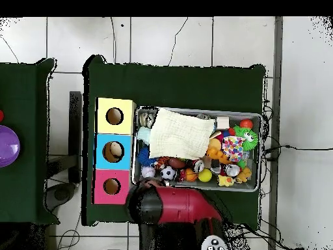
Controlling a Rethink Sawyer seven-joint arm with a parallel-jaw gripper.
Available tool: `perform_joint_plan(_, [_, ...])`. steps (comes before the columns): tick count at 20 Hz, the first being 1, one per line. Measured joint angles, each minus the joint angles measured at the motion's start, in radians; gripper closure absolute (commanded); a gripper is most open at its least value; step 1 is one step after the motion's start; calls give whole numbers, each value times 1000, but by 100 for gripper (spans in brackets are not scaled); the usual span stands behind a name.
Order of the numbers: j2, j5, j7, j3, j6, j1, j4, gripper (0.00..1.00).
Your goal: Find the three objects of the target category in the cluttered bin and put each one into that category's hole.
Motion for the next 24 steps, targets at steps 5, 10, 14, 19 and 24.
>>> perform_joint_plan(5, [60,-37,0,29,10,-47,-77,0])
perform_joint_plan(10, [98,-50,0,62,57,-74,-165,0])
perform_joint_plan(14, [123,-56,0,86,110,-84,-245,0])
perform_joint_plan(19, [148,-93,0,128,137,-114,-321,0])
perform_joint_plan(24, [182,-148,0,170,140,-163,-387,0])
